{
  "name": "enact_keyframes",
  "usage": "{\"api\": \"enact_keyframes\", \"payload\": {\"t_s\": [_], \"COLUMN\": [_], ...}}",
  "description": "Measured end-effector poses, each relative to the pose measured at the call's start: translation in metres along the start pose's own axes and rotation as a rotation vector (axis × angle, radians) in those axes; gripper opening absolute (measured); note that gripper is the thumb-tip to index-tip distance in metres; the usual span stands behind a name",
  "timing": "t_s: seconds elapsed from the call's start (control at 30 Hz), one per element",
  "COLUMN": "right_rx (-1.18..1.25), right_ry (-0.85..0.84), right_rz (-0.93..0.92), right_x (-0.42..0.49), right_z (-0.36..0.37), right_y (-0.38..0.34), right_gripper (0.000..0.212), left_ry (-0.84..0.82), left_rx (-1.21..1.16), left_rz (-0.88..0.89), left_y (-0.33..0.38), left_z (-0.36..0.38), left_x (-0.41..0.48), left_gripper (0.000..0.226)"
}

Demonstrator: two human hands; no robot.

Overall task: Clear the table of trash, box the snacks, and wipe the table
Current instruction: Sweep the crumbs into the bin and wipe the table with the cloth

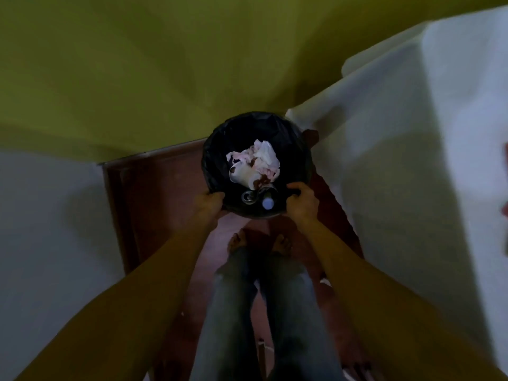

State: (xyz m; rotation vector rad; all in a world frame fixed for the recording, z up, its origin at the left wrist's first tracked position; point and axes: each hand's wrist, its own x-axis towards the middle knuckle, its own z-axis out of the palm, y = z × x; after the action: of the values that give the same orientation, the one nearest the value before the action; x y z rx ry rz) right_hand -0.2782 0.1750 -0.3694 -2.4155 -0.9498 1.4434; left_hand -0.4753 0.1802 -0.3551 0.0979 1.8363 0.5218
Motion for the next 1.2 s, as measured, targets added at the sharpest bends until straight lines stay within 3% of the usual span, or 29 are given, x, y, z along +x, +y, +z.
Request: {"api": "enact_keyframes", "payload": {"t_s": [0.37,0.63,0.8,0.97,1.2], "right_rx": [-0.067,-0.190,-0.268,-0.191,-0.078], "right_ry": [0.019,-0.069,-0.148,-0.128,-0.039], "right_rz": [-0.047,-0.072,-0.038,-0.043,-0.138], "right_x": [0.139,0.162,0.115,0.027,-0.088], "right_z": [0.080,0.088,0.060,0.016,-0.070], "right_y": [0.060,0.080,0.057,0.026,-0.040], "right_gripper": [0.036,0.036,0.033,0.031,0.028], "left_ry": [0.073,0.138,0.159,0.069,-0.111], "left_rx": [-0.140,-0.067,0.062,0.261,0.345], "left_rz": [0.006,0.141,0.227,0.472,0.563], "left_y": [-0.060,-0.083,-0.056,-0.022,0.032], "left_z": [0.055,0.077,0.068,0.058,0.059], "left_x": [0.155,0.182,0.109,0.002,-0.145], "left_gripper": [0.034,0.037,0.057,0.037,0.035]}}
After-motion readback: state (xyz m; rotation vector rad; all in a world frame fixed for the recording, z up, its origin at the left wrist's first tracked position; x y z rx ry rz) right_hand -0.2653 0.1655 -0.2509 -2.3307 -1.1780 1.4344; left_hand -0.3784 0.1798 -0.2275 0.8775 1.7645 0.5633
